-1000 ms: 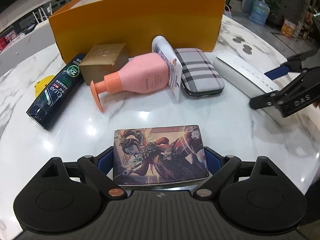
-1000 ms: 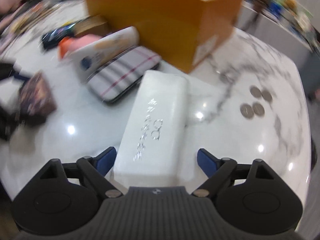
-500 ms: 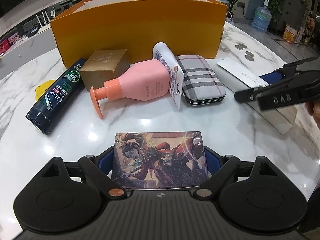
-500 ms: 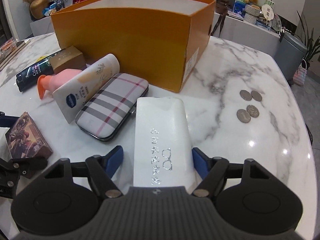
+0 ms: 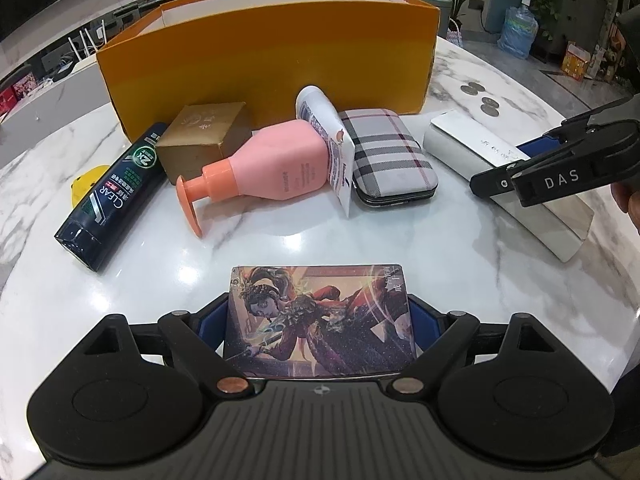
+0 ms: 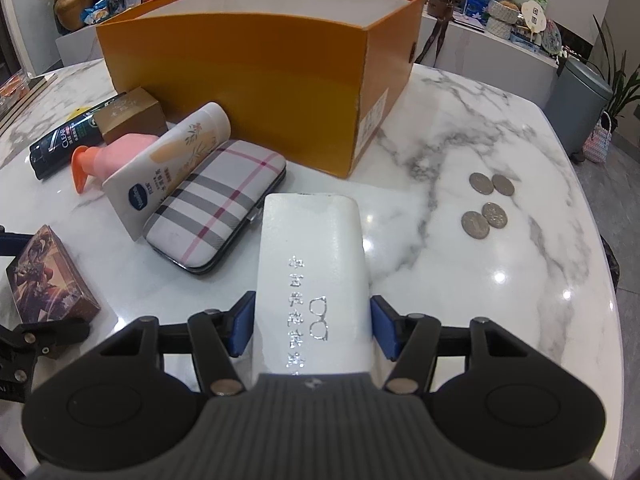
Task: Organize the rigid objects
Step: 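Lift the card box and white case and carry them over the orange box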
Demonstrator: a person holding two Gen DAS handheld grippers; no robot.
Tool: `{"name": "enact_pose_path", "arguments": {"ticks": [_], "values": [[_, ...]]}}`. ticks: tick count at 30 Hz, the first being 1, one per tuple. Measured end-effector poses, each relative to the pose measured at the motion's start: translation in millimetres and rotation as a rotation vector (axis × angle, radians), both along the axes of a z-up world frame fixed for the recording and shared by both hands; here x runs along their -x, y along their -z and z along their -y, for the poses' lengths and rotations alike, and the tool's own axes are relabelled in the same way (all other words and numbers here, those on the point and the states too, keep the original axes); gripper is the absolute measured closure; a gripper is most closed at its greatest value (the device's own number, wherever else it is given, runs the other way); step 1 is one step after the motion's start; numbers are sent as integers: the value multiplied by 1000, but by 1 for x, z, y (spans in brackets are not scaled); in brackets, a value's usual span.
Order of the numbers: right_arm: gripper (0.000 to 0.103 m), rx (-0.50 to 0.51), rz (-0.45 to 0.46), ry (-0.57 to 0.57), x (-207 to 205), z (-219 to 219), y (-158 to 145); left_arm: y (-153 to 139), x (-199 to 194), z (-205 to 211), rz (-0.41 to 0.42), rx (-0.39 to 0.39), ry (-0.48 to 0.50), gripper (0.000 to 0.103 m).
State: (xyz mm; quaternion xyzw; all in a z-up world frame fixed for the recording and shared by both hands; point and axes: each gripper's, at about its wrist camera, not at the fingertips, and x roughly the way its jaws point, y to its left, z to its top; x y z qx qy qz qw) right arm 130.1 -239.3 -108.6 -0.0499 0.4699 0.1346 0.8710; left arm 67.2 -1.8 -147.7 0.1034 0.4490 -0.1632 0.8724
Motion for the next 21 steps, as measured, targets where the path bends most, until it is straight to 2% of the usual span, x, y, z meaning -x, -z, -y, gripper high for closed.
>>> {"name": "enact_pose_path", "arguments": {"ticks": [12,17,21], "values": [[43,-63,34,51,5,12,-28,-15,7,-6,17,24,-17,1],[43,-66,68,38,12,13,-47,-26,11,-8,21,35,-12,1],[43,-88,81,39,15,18,-68,-44,13,-3,31,2,21,1]]}}
